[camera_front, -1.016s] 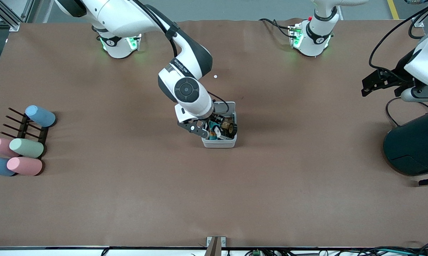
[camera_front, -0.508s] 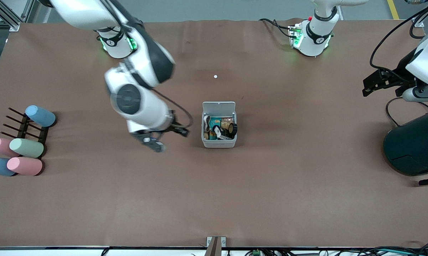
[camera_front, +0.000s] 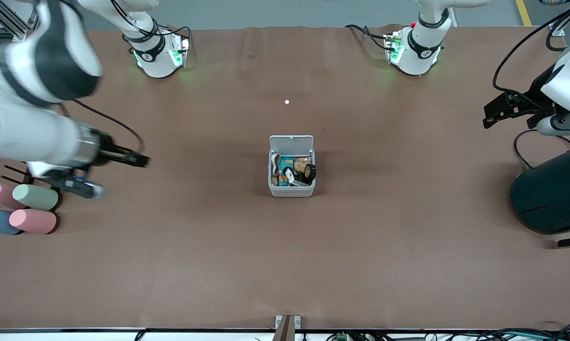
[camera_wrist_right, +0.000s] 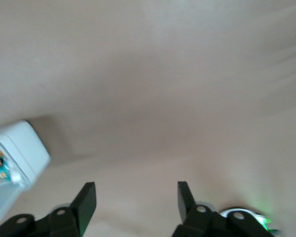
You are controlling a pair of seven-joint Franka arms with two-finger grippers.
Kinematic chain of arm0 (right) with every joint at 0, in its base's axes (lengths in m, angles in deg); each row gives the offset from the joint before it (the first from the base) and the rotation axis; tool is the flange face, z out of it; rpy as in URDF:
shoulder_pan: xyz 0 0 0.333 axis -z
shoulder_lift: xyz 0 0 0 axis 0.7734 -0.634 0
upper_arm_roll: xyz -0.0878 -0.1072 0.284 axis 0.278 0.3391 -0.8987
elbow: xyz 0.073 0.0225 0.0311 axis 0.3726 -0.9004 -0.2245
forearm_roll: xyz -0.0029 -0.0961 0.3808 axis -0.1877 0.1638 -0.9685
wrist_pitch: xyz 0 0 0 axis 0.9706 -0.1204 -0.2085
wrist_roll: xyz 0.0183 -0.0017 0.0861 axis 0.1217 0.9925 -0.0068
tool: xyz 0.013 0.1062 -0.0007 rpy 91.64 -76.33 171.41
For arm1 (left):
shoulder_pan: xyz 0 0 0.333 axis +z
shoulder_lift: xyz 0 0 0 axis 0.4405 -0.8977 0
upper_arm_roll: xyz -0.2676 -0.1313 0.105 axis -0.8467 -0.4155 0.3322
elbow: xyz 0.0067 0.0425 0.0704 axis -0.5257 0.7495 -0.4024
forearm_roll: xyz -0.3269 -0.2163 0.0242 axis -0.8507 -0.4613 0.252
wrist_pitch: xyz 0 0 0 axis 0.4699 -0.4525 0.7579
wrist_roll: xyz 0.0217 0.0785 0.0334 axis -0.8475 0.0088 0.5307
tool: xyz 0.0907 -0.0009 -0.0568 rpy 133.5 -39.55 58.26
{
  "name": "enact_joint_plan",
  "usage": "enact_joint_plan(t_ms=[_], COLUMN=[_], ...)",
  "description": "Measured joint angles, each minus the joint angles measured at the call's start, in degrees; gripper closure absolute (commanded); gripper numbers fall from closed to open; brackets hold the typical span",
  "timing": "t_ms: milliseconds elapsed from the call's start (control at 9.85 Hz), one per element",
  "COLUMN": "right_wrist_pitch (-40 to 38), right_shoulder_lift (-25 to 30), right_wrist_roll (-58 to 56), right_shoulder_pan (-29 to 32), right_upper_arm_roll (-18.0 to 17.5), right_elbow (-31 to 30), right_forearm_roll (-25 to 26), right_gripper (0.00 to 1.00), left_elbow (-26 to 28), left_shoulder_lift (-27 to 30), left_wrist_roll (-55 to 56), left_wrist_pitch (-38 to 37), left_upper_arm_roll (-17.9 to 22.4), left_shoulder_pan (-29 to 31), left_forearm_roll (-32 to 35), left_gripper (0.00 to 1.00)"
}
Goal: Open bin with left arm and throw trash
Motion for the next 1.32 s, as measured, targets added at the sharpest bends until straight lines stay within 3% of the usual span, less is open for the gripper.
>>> enact_joint_plan(t_ms=[203, 508, 1320], right_wrist_pitch=[-5.7, -6.5, -5.2], right_shoulder_lift=[5.7, 15.0, 16.5], right_wrist_roll=[-13.2, -16.7, -16.8], right_shoulder_pan=[5.8, 7.3, 7.4], right_upper_arm_roll=[0.0, -0.6, -0.8], right_elbow=[-0.2, -4.6, -4.0], right_forearm_roll=[0.0, 0.0, 1.8], right_gripper=[0.02, 0.01, 0.01], left_elbow=[0.0, -0.1, -1.6], left_shoulder_lift=[-0.1, -0.1, -0.7], left_wrist_roll=[0.0, -0.1, 0.0], left_wrist_pitch=[0.0, 0.0, 0.0], left_upper_arm_roll=[0.1, 1.1, 0.6], left_shoulder_pan=[0.1, 1.6, 0.6], left_forearm_roll=[0.0, 0.0, 0.7], left_gripper=[0.00, 0.00, 0.00])
